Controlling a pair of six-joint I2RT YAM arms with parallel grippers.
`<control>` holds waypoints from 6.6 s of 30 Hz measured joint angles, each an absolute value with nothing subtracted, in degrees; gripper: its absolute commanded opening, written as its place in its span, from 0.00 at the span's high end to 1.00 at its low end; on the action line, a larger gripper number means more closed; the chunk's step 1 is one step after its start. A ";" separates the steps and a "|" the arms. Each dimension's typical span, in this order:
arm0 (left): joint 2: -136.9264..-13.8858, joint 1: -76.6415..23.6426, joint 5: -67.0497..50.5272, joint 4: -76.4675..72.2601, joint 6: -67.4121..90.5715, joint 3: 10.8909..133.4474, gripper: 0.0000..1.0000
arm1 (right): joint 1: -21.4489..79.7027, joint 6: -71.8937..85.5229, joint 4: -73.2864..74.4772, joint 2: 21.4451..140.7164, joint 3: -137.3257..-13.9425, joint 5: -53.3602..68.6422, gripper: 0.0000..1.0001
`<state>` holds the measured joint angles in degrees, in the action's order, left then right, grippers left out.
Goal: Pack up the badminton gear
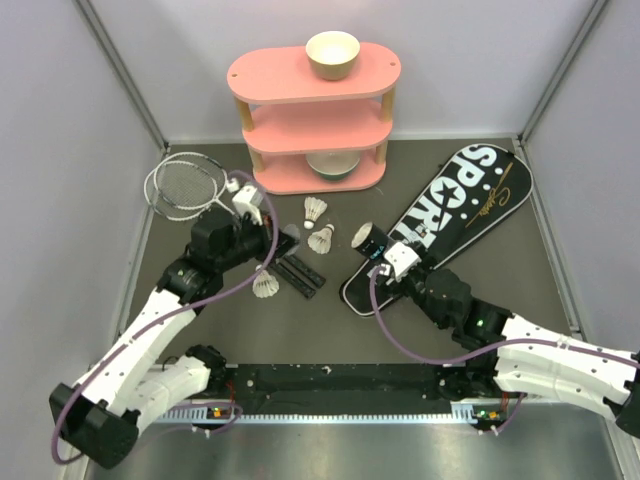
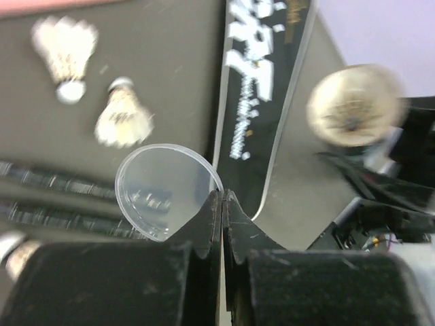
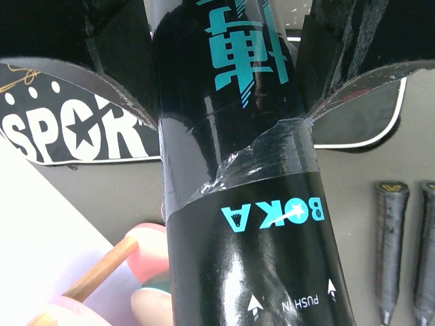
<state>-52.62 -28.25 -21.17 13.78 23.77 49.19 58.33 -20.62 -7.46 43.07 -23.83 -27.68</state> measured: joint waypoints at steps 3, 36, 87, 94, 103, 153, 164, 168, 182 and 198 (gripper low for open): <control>-48.82 -25.74 -15.00 17.45 28.71 44.29 1.00 | 58.33 -19.51 -3.66 43.24 -27.40 -26.30 0.92; -49.45 -14.33 19.66 33.41 46.48 30.96 0.31 | 58.33 -19.22 15.68 40.05 -42.37 -15.49 0.92; -51.83 -32.45 29.56 3.81 100.97 12.86 0.61 | 58.33 -18.79 15.22 40.25 -41.63 -13.65 0.93; -52.77 -32.45 31.14 1.37 99.46 12.86 0.98 | 58.33 -18.79 15.22 40.23 -41.63 -13.67 0.93; -36.16 -32.38 23.83 1.04 81.95 13.10 1.00 | 58.33 -18.94 15.20 41.08 -41.60 -13.56 0.92; -54.89 -34.79 -52.51 11.03 32.12 46.81 0.49 | 64.75 -23.64 18.57 50.50 -41.01 -4.71 0.94; -53.23 -35.55 -55.92 2.04 36.40 42.46 0.28 | 64.75 -23.62 18.39 50.50 -40.88 -4.67 0.96; -54.00 -37.41 -55.88 -2.59 38.74 41.63 0.25 | 64.75 -23.59 18.24 50.83 -40.88 -4.54 0.96; -63.40 -42.39 -53.10 -13.39 43.00 41.63 0.07 | 64.77 -22.87 20.58 50.92 -40.75 -6.81 0.96; -41.91 -43.22 -38.41 8.32 27.20 46.39 0.23 | 65.82 -21.96 16.47 49.45 -39.68 -10.44 0.96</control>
<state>-41.91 -43.22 -38.41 8.32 27.20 46.39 65.82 -21.96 16.47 49.45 -39.68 -10.44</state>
